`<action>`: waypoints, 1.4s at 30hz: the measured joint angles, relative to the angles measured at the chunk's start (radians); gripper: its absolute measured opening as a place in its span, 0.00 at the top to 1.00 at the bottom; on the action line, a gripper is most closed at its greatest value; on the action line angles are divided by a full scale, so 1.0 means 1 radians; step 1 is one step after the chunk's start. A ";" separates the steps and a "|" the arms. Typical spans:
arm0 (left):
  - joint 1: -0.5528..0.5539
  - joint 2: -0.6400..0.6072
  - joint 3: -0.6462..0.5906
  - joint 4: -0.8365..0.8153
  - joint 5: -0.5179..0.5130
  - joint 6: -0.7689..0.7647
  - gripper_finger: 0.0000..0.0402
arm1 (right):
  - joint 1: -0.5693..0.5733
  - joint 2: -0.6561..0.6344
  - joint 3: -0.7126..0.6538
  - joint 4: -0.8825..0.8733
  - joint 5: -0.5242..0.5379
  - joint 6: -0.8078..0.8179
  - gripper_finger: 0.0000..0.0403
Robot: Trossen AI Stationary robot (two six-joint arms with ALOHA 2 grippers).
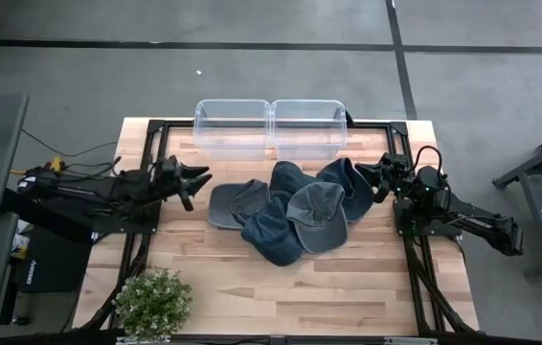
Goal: Pick & Place hat
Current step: Put the left gray cap into the left transparent bin
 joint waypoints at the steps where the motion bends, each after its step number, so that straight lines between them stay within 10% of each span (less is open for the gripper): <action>1: 0.000 0.025 0.013 -0.003 0.005 0.011 0.66 | 0.000 0.000 0.000 0.000 0.000 0.000 1.00; 13: 0.029 0.343 0.245 -0.086 0.032 0.029 0.66 | 0.000 0.000 0.000 0.000 0.000 0.000 1.00; 29: 0.445 0.669 0.499 -0.437 0.758 0.111 0.65 | 0.000 0.000 0.000 0.000 0.000 0.000 1.00; 42: 0.511 0.808 0.500 -0.540 0.816 0.319 0.34 | 0.000 0.000 0.000 0.000 0.000 0.000 1.00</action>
